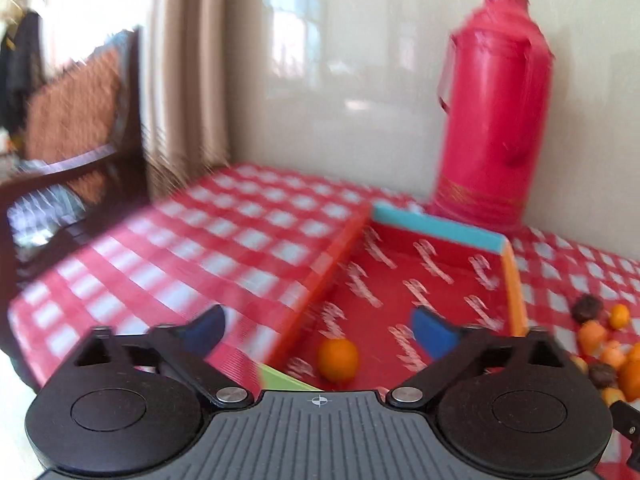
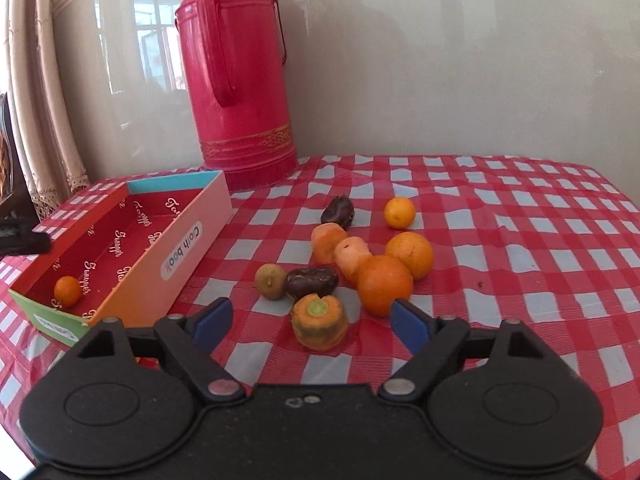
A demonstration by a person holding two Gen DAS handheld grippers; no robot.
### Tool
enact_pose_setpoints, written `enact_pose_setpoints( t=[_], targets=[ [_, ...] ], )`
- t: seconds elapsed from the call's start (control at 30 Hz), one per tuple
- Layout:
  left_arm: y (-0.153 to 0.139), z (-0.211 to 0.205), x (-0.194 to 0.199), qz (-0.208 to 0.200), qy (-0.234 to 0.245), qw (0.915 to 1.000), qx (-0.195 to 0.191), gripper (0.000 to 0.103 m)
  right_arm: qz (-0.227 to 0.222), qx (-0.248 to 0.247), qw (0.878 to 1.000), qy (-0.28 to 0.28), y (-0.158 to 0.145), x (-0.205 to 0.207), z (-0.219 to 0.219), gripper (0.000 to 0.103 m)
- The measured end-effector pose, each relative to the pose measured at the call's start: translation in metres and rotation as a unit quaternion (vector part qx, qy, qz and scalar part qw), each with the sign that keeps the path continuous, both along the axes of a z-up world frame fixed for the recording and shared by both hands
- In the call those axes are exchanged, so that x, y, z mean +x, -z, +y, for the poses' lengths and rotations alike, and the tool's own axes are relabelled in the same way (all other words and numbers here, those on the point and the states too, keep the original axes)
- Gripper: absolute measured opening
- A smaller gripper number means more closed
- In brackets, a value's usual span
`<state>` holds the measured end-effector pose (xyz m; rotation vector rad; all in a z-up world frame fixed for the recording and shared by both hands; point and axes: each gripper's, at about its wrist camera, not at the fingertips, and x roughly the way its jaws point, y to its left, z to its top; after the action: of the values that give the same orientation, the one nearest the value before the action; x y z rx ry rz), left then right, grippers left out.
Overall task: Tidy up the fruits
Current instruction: 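Carry the orange with the left tool into the box and open, then grasp the orange carrot chunk with the right tool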
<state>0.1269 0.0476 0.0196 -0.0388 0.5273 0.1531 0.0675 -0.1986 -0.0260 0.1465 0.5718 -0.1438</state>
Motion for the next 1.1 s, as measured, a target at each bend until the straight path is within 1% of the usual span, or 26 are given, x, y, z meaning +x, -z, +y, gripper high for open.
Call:
enact_pose_setpoints(
  t=[0.03,0.1,0.2,0.3,0.4,0.47,0.53,0.57,0.6,0.63,0.7,0.77,0.8,0.87,0.97,1.1],
  targets=[
    [-0.003,0.003,-0.003,-0.009,-0.001,1.0,0.003,0.101,0.003,0.001,1.0,0.001,0.001,0.003,0.0,0.076],
    [-0.008,0.01,-0.006,-0.015,-0.001,0.9999,0.005,0.101,0.01,0.0,1.0,0.005,0.004,0.007,0.0,0.073],
    [-0.007,0.02,-0.003,0.002,0.0,1.0,0.001,0.103,0.018,-0.005,1.0,0.007,0.006,0.014,0.001,0.072],
    [-0.007,0.031,-0.002,0.012,-0.009,0.9999,-0.001,0.103,0.025,-0.01,1.0,0.01,0.008,0.02,0.001,0.065],
    [-0.011,0.041,-0.005,0.011,-0.012,0.9999,-0.007,0.103,0.023,-0.02,0.999,0.014,0.009,0.021,0.002,0.056],
    [-0.013,0.046,-0.009,0.004,-0.01,0.9999,0.0,0.103,0.021,-0.018,1.0,0.015,0.011,0.021,0.002,0.051],
    [-0.013,0.05,-0.013,-0.002,-0.014,0.9997,0.02,0.103,0.018,-0.013,1.0,0.014,0.012,0.019,0.002,0.039],
    [-0.012,0.052,-0.014,-0.004,-0.015,0.9995,0.029,0.103,0.016,-0.009,1.0,0.014,0.013,0.017,0.002,0.037],
    [-0.01,0.055,-0.015,-0.005,-0.018,0.9992,0.036,0.103,0.016,-0.005,1.0,0.013,0.014,0.016,0.002,0.039],
    [-0.007,0.058,-0.014,0.0,-0.026,0.999,0.037,0.103,0.02,-0.007,1.0,0.011,0.015,0.017,0.002,0.038],
    [-0.004,0.064,-0.009,0.014,-0.034,0.9992,0.014,0.103,0.027,-0.01,0.999,0.013,0.018,0.02,0.002,0.037],
    [-0.001,0.069,-0.006,0.024,-0.042,0.9988,-0.004,0.103,0.023,0.0,1.0,0.018,0.018,0.022,-0.001,0.033],
    [0.001,0.07,-0.005,0.026,-0.046,0.9986,-0.006,0.103,0.021,0.002,1.0,0.019,0.019,0.023,-0.002,0.029],
    [0.003,0.071,-0.004,0.025,-0.052,0.9983,-0.007,0.103,0.019,0.003,1.0,0.019,0.02,0.026,-0.002,0.029],
    [0.004,0.073,-0.005,0.024,-0.058,0.998,-0.006,0.103,0.018,-0.013,1.0,0.015,0.02,0.024,0.004,0.029],
    [0.006,0.083,-0.004,0.029,-0.076,0.9966,-0.015,0.103,-0.009,-0.021,1.0,0.003,0.013,0.016,0.011,0.029]
  ],
)
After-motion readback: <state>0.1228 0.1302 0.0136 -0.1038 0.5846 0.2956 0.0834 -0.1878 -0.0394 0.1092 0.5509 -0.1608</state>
